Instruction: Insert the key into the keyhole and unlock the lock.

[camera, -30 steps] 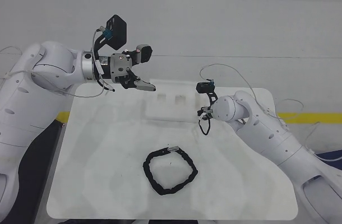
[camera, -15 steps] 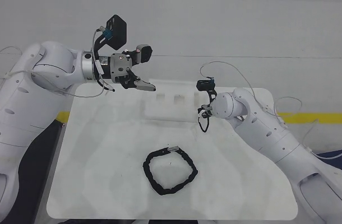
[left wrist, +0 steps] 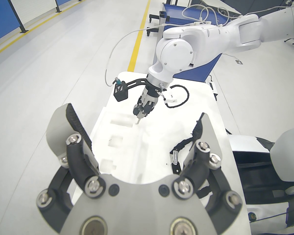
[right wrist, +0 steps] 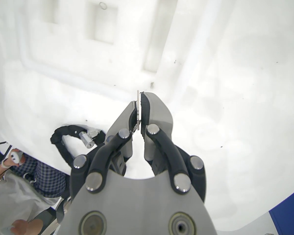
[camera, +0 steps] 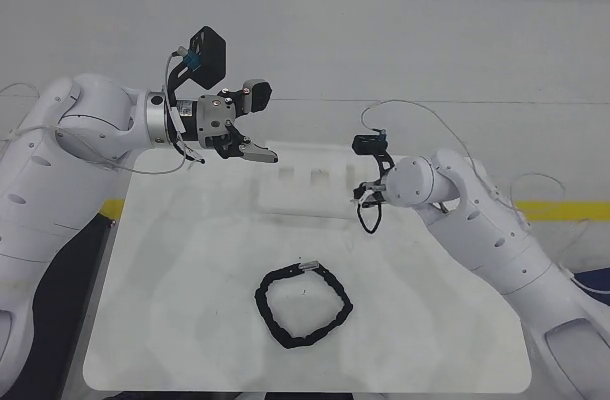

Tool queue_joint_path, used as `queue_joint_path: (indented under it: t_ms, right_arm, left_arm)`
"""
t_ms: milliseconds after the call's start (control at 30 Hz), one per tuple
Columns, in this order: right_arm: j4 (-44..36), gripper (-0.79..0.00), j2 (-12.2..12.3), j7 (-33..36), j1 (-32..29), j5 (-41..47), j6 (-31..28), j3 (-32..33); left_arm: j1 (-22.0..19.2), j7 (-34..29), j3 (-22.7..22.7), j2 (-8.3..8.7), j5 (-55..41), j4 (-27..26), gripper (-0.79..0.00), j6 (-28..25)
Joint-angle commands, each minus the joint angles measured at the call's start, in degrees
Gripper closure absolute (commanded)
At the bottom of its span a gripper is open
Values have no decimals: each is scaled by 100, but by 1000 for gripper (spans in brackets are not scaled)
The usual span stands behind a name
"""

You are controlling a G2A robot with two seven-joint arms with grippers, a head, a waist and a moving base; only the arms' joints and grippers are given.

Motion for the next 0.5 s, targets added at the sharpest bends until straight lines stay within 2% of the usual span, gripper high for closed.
queue_joint_path:
  t_ms: [0, 233, 467]
  right_arm:
    - [-228, 0, 90, 116, -152, 108, -150, 242]
    - [-1267, 0, 424, 452, -868, 674, -689, 1259]
    - [-2312, 0, 687, 775, -1541, 1315, -973, 2312]
  left_arm:
    - [0, 0, 0, 0, 0, 0, -785, 0]
    - [0, 0, 0, 0, 0, 0, -785, 0]
    - [0, 0, 0, 0, 0, 0, -785, 0]
